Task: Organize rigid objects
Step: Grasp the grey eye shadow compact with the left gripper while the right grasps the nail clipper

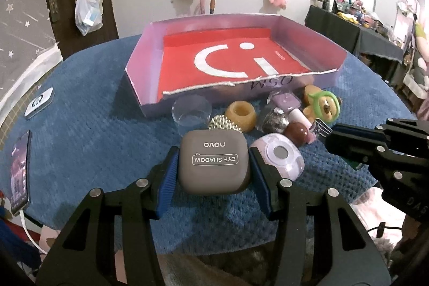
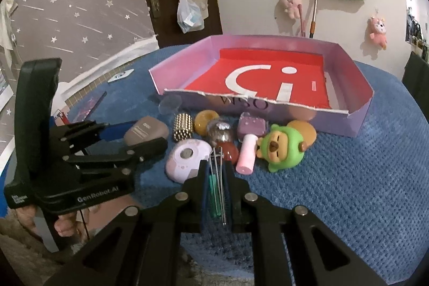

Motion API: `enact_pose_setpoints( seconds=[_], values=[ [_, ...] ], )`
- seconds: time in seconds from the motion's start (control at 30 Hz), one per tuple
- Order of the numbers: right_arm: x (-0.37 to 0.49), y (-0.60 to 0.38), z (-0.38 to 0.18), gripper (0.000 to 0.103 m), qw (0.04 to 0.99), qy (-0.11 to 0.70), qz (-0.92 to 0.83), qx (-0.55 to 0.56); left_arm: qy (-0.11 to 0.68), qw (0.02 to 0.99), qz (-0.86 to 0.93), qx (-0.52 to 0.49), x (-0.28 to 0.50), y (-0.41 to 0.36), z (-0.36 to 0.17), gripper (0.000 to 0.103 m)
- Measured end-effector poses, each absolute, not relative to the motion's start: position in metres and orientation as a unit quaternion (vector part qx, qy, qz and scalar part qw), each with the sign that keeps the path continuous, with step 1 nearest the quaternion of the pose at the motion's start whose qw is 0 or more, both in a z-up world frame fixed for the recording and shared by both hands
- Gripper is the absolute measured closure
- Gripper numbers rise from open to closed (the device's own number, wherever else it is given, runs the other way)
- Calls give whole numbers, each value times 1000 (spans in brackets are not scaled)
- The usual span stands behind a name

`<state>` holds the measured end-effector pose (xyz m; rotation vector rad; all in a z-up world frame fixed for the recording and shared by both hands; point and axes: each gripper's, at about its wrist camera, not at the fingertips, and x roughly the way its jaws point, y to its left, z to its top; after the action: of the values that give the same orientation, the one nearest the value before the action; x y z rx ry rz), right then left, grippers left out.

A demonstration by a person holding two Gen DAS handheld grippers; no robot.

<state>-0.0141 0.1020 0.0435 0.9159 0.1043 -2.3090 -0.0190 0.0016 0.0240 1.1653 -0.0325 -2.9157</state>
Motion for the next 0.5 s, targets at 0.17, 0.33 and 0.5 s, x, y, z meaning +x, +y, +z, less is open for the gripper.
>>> enact_pose_setpoints(
  seconds=[0.17,0.33,0.5],
  values=[
    [-17,99,52,92,327,44,-880,341,-12,-5,-932,361,-28,-1,35,54],
    [-25,100,58,92,331,35,-880,338,-9,-14,-936,351,-38,-4,47,54],
    [-37,105,66,92,328,27,-883,335,-21,-21,-940,341,-50,-3,57,54]
  ],
)
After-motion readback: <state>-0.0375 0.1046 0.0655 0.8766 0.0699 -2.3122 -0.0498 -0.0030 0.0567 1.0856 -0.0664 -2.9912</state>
